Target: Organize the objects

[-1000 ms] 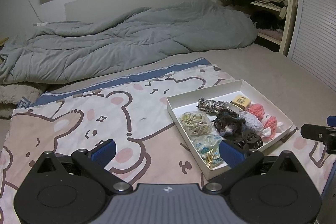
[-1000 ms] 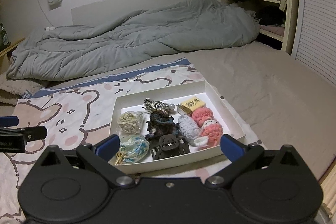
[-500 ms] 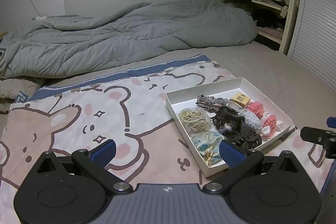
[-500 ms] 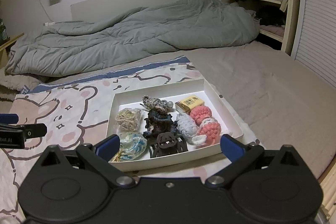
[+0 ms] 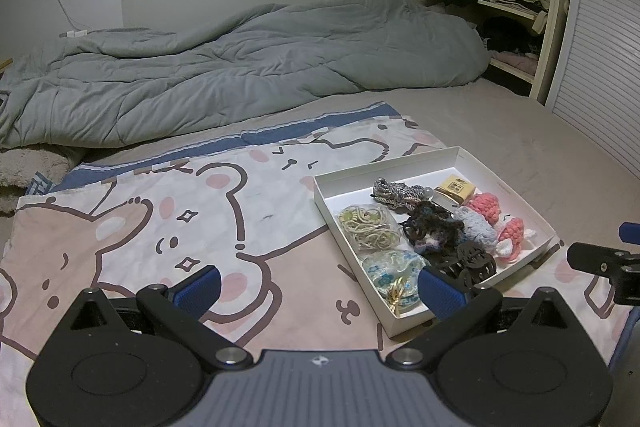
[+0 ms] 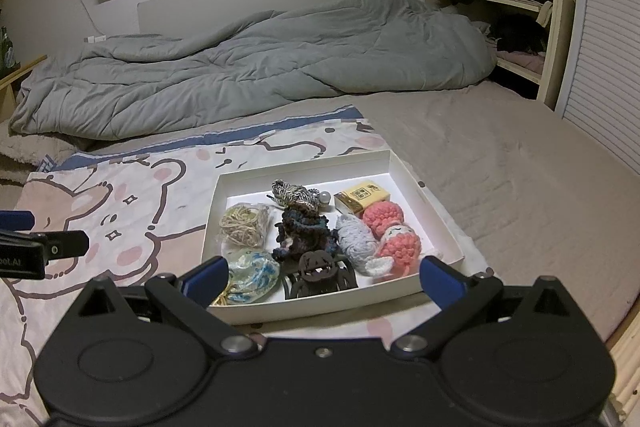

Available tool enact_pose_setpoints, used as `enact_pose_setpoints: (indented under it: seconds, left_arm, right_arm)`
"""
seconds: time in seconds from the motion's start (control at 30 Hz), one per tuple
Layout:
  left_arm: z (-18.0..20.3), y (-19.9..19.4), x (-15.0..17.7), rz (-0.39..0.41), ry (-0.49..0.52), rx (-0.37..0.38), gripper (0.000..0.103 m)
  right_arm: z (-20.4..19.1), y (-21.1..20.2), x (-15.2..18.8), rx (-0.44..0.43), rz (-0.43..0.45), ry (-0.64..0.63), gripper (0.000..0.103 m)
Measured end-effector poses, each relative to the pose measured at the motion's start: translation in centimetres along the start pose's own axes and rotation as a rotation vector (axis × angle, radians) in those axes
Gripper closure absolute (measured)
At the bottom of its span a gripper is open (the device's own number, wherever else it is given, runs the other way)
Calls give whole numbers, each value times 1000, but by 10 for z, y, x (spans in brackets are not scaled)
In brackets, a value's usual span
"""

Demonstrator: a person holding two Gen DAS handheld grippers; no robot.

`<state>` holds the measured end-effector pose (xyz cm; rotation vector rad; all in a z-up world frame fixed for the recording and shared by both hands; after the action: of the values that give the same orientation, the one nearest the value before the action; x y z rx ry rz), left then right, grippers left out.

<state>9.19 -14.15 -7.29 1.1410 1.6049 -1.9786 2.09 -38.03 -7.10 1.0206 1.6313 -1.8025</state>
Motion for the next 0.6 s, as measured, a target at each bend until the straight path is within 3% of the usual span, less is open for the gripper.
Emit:
enact_pose_setpoints:
  seconds: [0.6]
  left_arm:
    - [2, 0, 3, -6, -1, 3, 0]
  right_arm:
    - [3, 1, 1, 1, -5, 16, 0]
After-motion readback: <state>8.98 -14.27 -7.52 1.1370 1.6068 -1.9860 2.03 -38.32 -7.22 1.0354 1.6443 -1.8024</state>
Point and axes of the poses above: each gripper's, at about its wrist camera, not at the fingertips, and y roughly the way its jaws point, z to its right, x to its underside, the point moved 10 cm from there along y, roughly the way its jaws point, and after that the axes turned 2 degrees about -y, right-handed, at the moved point
